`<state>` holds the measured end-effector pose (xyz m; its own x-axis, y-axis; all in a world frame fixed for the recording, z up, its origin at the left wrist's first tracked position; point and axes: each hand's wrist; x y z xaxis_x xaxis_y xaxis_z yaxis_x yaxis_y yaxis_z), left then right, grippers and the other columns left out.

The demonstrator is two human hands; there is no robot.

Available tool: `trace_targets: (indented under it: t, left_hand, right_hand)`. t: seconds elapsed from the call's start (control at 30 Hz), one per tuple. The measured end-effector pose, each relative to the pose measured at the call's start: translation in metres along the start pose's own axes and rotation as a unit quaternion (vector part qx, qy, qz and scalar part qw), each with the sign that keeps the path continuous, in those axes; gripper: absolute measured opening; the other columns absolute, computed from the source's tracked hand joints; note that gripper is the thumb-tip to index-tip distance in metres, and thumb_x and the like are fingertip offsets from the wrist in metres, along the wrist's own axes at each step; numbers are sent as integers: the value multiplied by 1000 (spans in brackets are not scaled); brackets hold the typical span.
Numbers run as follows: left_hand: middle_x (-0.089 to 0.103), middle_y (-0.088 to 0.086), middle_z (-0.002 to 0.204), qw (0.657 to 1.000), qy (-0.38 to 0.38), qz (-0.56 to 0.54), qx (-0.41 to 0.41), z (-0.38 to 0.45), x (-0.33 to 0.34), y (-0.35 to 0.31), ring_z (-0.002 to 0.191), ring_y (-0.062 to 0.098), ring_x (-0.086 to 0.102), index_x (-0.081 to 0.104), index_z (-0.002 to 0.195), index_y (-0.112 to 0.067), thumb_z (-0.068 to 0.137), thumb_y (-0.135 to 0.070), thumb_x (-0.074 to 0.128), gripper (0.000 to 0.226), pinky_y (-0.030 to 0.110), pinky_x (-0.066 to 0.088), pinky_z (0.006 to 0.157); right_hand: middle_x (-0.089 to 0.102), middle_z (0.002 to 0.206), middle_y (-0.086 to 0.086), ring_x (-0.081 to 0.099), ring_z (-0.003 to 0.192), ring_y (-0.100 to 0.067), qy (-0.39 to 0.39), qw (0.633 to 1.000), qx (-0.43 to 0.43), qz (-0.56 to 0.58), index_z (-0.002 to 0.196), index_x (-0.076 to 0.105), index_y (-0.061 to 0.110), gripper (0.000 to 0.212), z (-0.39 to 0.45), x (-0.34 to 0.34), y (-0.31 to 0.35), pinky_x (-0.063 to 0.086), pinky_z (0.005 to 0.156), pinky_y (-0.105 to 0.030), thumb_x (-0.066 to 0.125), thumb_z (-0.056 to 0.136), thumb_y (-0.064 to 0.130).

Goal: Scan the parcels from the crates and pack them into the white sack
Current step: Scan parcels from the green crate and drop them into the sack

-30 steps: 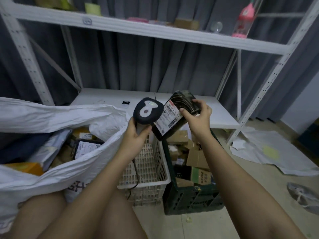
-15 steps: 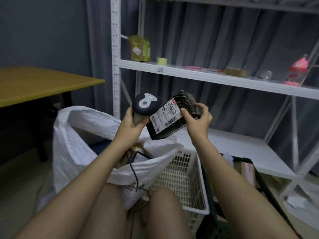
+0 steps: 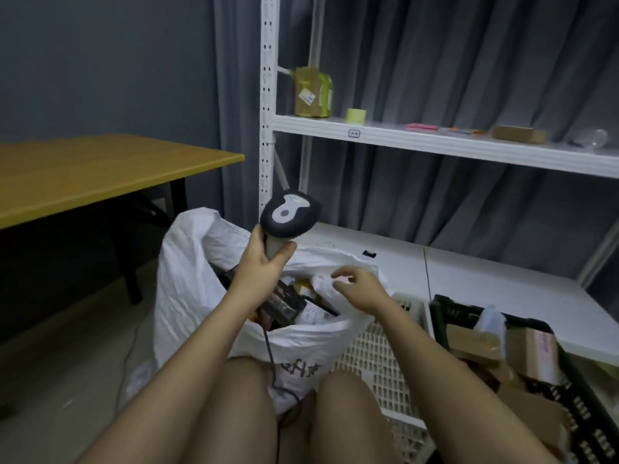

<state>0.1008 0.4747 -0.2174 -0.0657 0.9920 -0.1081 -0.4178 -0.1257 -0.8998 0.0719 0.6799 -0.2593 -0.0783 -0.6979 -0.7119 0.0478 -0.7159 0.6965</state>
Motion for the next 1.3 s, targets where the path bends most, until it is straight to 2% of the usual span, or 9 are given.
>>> trace_targets:
  t: [0.17, 0.4, 0.47, 0.57, 0.67, 0.8, 1.0, 1.13, 1.3]
  left_hand:
    - [55, -18, 112, 999, 33, -11, 18, -2, 58, 0, 101, -6, 52, 45, 123, -27, 91, -17, 61, 38, 13, 40, 85]
    - [50, -9, 121, 998, 51, -38, 27, 2, 171, -6, 111, 3, 47, 39, 136, -13, 92, -14, 60, 49, -2, 35, 77]
    - [50, -8, 123, 996, 76, -44, 17, 0, 202, -6, 112, 4, 47, 38, 137, -14, 92, -17, 60, 50, 2, 36, 82]
    - [49, -8, 127, 991, 124, -51, 1, -10, 248, 2, 116, 5, 46, 36, 140, -17, 93, -19, 59, 52, 18, 36, 93]
    - [47, -11, 123, 982, 177, -61, -30, -27, 292, 18, 113, 3, 44, 37, 136, -21, 94, -19, 58, 47, 16, 36, 90]
    - [47, -8, 128, 963, 248, -60, -86, -54, 337, 54, 116, 8, 45, 35, 139, -21, 94, -19, 57, 50, 15, 38, 89]
    - [48, -1, 138, 934, 307, -44, -177, -97, 363, 122, 124, 14, 47, 35, 143, -18, 92, -19, 60, 57, 30, 39, 103]
    - [53, -15, 126, 912, 332, -43, -236, -119, 358, 163, 111, -3, 52, 40, 135, -24, 92, -17, 60, 49, 21, 41, 97]
    - [53, -23, 113, 900, 342, -24, -269, -126, 354, 192, 97, -19, 54, 42, 128, -29, 91, -14, 59, 43, 1, 43, 75]
  right_hand:
    - [57, 125, 2, 50, 119, -14, -97, 994, -22, 37, 106, 70, 19, 20, -18, -33, -40, 37, 94, -23, 55, 94, 16]
    - [56, 110, 1, 53, 101, -14, -182, 979, 33, 82, 97, 65, 19, 17, -55, -84, -128, 43, 86, -28, 50, 98, 12]
    - [57, 106, 2, 55, 98, -14, -195, 974, 61, 94, 98, 64, 19, 16, -68, -97, -156, 46, 86, -25, 50, 99, 11]
    - [62, 99, 0, 57, 81, -12, -218, 964, 127, 84, 104, 68, 11, 18, -90, -111, -207, 45, 64, -10, 51, 98, 10]
    - [68, 97, -8, 64, 87, -24, -239, 947, 197, 83, 94, 70, 6, 17, -109, -119, -261, 52, 70, -28, 53, 95, 7]
    - [64, 93, -6, 57, 87, -17, -229, 931, 279, 58, 98, 71, 1, 16, -136, -120, -323, 39, 70, -20, 55, 93, 4]
    - [68, 100, -15, 63, 92, -34, -148, 895, 421, -16, 101, 69, 8, 19, -165, -91, -411, 53, 77, -36, 56, 93, 19]
    - [66, 109, -18, 61, 99, -37, -88, 886, 454, -37, 111, 68, 9, 24, -157, -72, -439, 47, 75, -35, 55, 95, 21]
    - [64, 119, -11, 57, 112, -30, 11, 901, 431, -42, 117, 66, 16, 28, -135, -48, -451, 46, 91, -32, 63, 90, 24]
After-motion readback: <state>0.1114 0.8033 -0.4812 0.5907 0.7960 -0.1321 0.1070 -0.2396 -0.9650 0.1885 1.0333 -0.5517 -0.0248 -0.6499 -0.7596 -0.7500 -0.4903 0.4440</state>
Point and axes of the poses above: each hand's wrist, its own z-axis towards the middle knuckle, its own x-axis out of the palm, y = z × x
